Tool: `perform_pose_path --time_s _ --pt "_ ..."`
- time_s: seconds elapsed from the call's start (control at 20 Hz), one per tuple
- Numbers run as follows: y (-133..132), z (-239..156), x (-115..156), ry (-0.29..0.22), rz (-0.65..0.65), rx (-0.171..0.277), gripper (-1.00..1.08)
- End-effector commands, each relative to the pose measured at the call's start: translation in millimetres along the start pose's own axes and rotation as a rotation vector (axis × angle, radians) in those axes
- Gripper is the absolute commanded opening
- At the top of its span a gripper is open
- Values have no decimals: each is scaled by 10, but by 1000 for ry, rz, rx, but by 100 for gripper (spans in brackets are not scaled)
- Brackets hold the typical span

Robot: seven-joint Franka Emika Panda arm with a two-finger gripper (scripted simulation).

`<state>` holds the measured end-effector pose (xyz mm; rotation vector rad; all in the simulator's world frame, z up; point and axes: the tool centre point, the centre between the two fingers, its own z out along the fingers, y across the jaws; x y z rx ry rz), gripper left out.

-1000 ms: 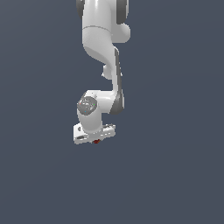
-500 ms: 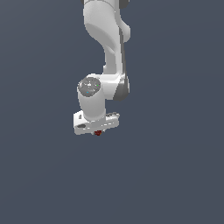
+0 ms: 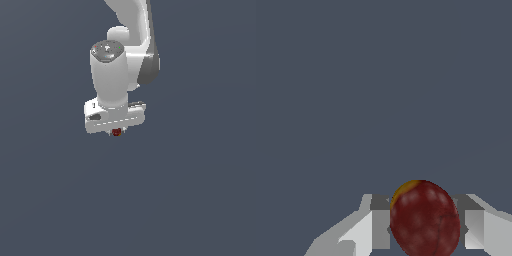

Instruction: Pick up the object and move it to a goal position.

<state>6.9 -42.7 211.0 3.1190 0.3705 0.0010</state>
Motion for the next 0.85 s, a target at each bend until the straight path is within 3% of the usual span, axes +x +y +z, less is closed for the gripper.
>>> perform_pose_path --time_s 0.0,0.4,0.8 --pt "-68 -250 -39 -1 0 0 -100" --pt "-219 -828 -97 -1 0 0 -100" --pt "-258 -1004 -99 -1 0 1 -100"
